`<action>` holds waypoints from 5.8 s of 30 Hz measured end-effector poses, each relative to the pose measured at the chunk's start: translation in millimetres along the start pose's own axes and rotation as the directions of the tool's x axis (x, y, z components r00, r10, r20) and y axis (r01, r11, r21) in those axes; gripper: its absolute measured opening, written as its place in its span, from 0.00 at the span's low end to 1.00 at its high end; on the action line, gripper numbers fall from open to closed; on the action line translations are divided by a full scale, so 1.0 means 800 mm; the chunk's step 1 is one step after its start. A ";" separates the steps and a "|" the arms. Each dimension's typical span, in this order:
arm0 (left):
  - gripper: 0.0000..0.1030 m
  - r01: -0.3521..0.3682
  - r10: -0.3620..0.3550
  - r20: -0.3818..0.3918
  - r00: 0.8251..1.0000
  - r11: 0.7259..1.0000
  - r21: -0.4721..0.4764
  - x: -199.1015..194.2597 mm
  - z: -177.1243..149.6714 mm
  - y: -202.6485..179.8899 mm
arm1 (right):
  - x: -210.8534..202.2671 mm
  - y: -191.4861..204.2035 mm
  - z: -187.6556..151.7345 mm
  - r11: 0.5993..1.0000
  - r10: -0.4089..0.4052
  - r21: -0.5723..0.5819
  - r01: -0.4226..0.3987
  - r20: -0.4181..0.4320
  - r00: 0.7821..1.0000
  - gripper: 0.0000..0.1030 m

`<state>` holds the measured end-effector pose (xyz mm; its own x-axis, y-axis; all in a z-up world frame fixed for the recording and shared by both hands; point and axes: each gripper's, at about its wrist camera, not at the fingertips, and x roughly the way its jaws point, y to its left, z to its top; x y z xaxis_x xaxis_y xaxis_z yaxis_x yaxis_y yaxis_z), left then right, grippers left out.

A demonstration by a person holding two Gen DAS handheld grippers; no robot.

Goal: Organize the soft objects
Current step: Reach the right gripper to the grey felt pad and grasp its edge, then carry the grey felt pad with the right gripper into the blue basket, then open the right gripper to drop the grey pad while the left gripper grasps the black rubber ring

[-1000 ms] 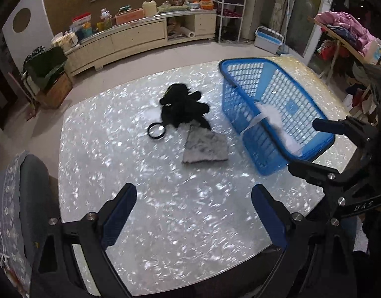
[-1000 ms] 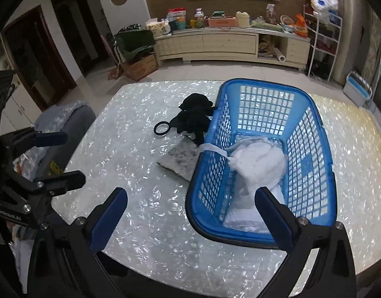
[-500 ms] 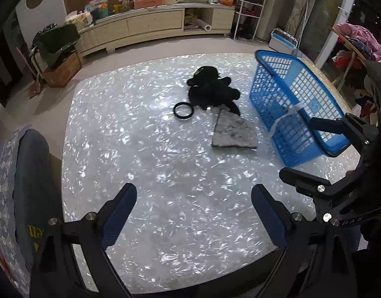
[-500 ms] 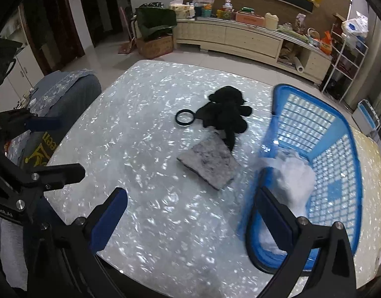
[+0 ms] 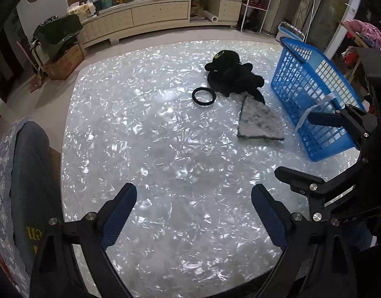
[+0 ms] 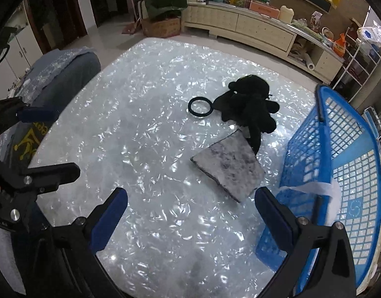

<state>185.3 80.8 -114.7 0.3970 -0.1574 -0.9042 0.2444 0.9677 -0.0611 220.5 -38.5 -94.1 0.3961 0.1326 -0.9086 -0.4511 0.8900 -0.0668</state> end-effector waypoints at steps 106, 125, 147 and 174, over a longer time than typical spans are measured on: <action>0.90 0.127 -0.162 0.093 0.982 0.945 0.301 0.017 0.093 -0.038 | -0.119 -0.170 -0.029 0.981 -0.170 0.103 0.164 0.059 0.984 0.11; 0.90 0.140 -0.169 0.069 0.983 0.943 0.303 0.120 0.138 -0.026 | -0.054 -0.211 -0.035 0.982 -0.126 0.137 0.133 -0.060 0.990 0.11; 0.68 0.205 -0.212 -0.028 0.977 0.895 0.396 0.201 0.164 -0.041 | -0.039 -0.227 -0.025 0.977 -0.113 0.169 0.127 -0.091 0.989 0.13; 0.03 0.156 -0.157 -0.022 0.987 0.934 0.321 0.220 0.179 -0.018 | -0.058 -0.251 -0.046 0.954 -0.083 0.283 0.093 -0.049 0.995 0.55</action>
<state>378.3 10.7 -212.3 0.3340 -0.3032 -0.8925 0.5739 0.8165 -0.0626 263.1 -239.2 -53.5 0.3926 0.0369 -0.9190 -0.1670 0.9855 -0.0317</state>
